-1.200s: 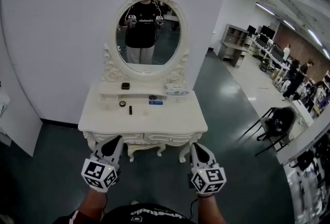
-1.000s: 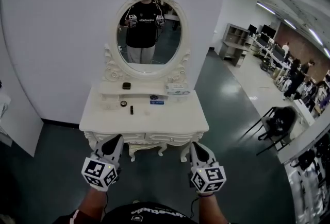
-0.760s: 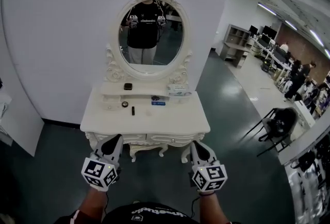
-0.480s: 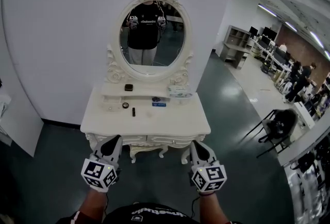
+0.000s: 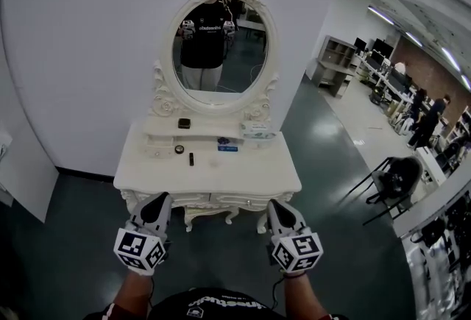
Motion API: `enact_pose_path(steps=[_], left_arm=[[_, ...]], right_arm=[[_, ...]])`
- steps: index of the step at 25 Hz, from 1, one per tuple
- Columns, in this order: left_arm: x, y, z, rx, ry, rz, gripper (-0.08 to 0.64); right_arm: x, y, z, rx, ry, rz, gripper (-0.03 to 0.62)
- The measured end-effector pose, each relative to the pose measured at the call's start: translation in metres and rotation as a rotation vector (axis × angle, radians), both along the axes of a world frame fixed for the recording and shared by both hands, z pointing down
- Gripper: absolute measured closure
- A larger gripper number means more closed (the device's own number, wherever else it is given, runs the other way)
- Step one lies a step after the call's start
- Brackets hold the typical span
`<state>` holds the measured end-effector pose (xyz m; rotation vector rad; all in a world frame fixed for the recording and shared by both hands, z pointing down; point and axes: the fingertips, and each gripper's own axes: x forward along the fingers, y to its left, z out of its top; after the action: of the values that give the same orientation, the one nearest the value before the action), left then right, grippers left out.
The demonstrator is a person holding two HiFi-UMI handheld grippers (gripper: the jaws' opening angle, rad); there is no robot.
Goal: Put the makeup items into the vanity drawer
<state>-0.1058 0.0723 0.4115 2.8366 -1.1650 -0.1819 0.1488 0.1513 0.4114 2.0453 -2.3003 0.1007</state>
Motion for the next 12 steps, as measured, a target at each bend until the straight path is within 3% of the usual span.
enact_pose_path(steps=[12], left_arm=[[-0.011,-0.005,0.005,-0.009,-0.009,0.022,0.557]], right_arm=[[-0.019,-0.012,-0.002,0.001,-0.018,-0.023,0.589]])
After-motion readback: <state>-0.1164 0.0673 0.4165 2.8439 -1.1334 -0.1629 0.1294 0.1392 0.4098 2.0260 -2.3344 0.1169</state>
